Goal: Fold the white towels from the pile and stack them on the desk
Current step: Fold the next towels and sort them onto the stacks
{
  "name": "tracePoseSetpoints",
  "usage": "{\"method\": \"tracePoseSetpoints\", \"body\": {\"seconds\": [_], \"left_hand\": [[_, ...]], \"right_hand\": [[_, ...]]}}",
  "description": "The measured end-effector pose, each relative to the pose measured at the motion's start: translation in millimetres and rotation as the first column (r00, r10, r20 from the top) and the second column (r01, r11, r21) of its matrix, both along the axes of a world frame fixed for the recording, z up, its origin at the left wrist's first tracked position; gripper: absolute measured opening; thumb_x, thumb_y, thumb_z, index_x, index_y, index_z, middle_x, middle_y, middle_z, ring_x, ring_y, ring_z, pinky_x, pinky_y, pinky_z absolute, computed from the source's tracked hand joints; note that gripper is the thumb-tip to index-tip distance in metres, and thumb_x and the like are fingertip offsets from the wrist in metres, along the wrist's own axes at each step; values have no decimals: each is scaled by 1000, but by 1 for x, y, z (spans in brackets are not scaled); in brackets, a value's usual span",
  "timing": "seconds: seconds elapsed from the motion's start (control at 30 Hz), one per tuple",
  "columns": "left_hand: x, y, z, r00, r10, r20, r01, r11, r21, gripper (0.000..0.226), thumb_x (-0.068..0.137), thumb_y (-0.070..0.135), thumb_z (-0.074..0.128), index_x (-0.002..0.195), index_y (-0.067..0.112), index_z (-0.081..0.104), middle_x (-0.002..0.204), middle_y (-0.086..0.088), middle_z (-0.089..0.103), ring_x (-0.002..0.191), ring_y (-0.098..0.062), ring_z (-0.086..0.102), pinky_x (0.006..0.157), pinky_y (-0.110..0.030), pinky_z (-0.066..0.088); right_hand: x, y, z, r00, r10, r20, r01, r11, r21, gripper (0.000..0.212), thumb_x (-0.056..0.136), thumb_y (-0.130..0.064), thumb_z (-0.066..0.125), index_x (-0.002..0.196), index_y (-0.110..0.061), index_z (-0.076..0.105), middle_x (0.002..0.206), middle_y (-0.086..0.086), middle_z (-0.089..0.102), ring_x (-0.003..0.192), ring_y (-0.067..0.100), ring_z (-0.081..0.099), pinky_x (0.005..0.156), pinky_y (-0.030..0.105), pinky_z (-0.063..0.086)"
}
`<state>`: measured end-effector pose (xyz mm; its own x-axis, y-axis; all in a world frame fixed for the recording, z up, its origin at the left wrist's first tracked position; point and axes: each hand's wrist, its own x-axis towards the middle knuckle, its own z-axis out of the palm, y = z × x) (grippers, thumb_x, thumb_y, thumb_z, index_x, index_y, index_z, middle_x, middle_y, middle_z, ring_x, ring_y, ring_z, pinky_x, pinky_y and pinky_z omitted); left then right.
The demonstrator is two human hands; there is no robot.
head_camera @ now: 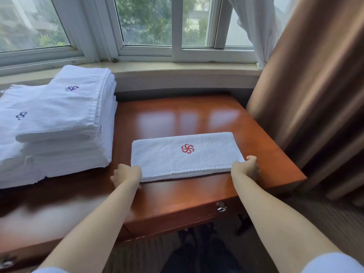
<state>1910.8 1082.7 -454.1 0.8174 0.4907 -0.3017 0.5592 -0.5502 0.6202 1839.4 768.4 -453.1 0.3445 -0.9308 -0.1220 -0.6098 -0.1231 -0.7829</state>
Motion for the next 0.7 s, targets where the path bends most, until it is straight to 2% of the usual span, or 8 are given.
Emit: {"method": "tracePoseSetpoints", "body": {"seconds": [0.07,0.1,0.17,0.23,0.3,0.47,0.6,0.7], "left_hand": [[4,1,2,999,-22,-37,21,999,-42,50,80,20,59,124,-1,52,126,-20,54,113,-37,51,93,-38,44],[7,1,3,998,-28,-49,20,988,-151,54,78,19,66,125,-2,49,121,-19,55,105,-36,56,86,-38,48],[9,-2,11,995,-39,-88,2,924,-383,56,74,12,73,122,-4,49,105,-16,56,78,-28,57,65,-31,48],[11,-4,17,992,-57,-113,-7,866,-500,50,74,5,70,120,-1,50,103,-15,55,80,-26,56,67,-30,46],[12,-8,24,997,-64,-53,23,831,-555,44,75,1,64,117,2,55,100,-12,58,86,-28,59,74,-32,48],[-1,-23,57,992,-115,55,122,735,-667,28,82,5,56,109,13,57,84,-4,60,72,-20,58,56,-25,44],[1,-26,94,968,-167,189,251,705,-664,31,86,7,60,116,7,56,95,-10,59,76,-24,59,64,-28,52],[-2,-23,121,958,-134,253,269,720,-639,14,88,17,58,100,22,52,88,0,53,71,-13,53,49,-20,40]], "right_hand": [[4,-2,0,991,43,-128,-41,999,20,50,80,-15,59,129,-10,49,128,15,54,121,35,45,93,40,42],[7,-3,2,988,75,-132,-65,995,79,52,80,-17,61,129,-8,48,127,16,55,118,36,49,91,40,44],[15,-1,8,992,109,-56,-89,956,281,49,79,-11,65,125,-4,50,120,14,60,104,32,58,81,34,47],[18,3,15,994,108,20,-107,909,403,43,79,-4,66,120,-4,54,109,11,62,93,28,59,76,31,45],[16,10,16,981,153,119,-187,907,377,32,80,1,59,110,-10,57,97,6,60,86,25,55,74,28,43],[11,35,35,903,283,324,-375,887,270,18,83,2,48,94,-12,50,88,6,56,77,23,51,66,26,40],[26,51,73,833,350,429,-437,891,121,18,82,2,50,82,-16,48,78,0,53,76,20,49,60,25,39],[29,67,99,773,381,507,-494,863,105,37,84,2,47,114,-18,54,95,-3,54,88,19,50,77,24,42]]}}
